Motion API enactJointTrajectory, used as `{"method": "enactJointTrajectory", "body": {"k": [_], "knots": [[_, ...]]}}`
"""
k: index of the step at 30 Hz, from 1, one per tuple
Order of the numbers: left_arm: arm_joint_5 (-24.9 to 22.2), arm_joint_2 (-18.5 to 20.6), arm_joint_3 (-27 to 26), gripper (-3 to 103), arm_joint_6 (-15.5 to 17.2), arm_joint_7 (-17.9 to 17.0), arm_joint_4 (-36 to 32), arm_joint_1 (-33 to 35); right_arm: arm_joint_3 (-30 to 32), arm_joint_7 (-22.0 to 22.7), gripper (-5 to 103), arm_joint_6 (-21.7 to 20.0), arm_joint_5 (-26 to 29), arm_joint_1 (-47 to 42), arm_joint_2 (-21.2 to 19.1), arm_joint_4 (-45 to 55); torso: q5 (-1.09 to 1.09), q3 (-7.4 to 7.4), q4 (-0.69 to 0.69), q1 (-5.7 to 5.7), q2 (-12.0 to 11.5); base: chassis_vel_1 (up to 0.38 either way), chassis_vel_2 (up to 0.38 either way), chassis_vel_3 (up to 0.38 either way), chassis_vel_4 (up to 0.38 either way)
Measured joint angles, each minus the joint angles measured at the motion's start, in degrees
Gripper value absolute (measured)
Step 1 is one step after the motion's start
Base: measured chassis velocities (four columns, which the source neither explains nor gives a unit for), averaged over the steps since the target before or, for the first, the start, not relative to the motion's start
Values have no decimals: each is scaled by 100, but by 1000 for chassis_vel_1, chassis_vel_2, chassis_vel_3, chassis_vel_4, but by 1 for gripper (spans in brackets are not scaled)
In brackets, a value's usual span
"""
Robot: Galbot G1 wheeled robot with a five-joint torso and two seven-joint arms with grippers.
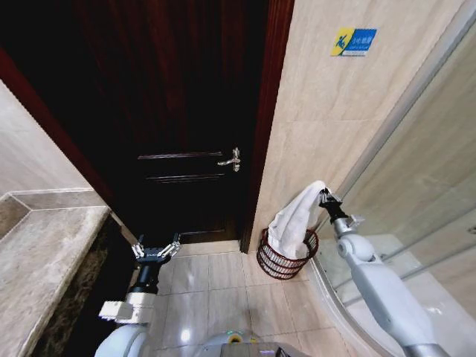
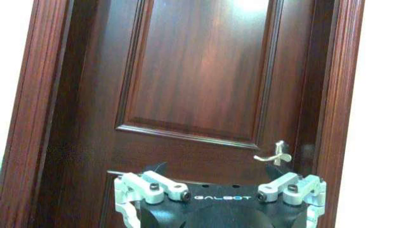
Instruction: Discard the used towel into the hamper.
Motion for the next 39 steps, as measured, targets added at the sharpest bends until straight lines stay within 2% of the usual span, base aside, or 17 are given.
{"method": "enactJointTrajectory", "body": {"k": [9, 15, 21, 30, 39], "knots": [[0, 0, 0, 100, 0, 0, 0, 0, 160, -82, 4, 184, -113, -412, 242, -2, 0, 1, 0, 0, 0, 0, 0, 0, 0], [0, 0, 0, 100, 0, 0, 0, 0, 283, -287, 4, 368, -309, -854, 580, -206, 2, 1, 0, 0, 0, 0, 0, 0, 0], [0, 0, 0, 100, 0, 0, 0, 0, 393, -377, 4, 408, -329, -1015, 583, -282, 1, 1, -1, 0, 0, 0, 0, 0, 0], [0, 0, 0, 100, 0, 0, 0, 0, 229, -385, 4, 520, -311, -506, 445, -740, 1, 1, 0, 0, 0, 0, 0, 0, 0], [0, 0, 0, 100, 0, 0, 0, 0, -1, -702, 4, 935, -492, 67, 791, -1942, 2, 1, 0, 0, 0, 0, 0, 0, 0]]}}
